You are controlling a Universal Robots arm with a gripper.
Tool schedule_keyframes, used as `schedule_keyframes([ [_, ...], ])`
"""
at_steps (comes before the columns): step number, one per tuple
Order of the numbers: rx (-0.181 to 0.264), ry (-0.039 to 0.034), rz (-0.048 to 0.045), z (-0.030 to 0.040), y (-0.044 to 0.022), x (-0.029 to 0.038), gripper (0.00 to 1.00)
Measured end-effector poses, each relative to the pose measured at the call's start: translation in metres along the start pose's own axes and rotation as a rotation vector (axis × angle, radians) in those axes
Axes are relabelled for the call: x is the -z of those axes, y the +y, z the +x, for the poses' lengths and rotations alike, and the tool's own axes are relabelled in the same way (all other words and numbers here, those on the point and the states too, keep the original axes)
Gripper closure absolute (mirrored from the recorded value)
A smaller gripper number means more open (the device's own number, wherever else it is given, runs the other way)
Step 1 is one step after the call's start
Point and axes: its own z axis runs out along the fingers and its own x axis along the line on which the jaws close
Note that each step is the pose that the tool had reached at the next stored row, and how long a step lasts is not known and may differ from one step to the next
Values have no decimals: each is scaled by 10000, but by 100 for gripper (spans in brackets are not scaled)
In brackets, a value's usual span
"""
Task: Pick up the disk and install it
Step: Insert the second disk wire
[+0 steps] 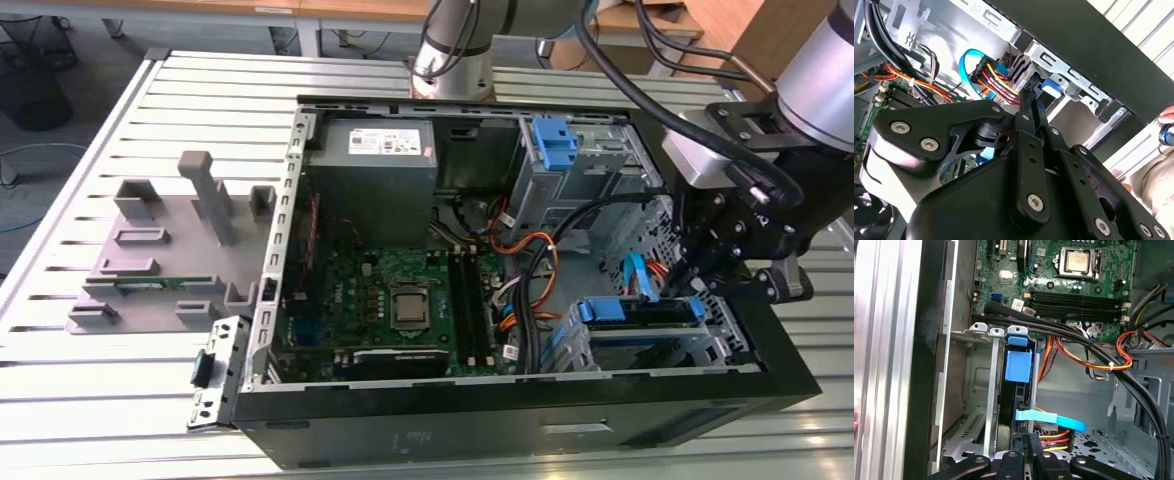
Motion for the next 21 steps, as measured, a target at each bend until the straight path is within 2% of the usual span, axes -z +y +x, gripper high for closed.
schedule_keyframes([
  [5, -1, 3, 28, 1, 45, -7, 84],
  [21, -5, 2, 35, 43, 58, -44, 84],
])
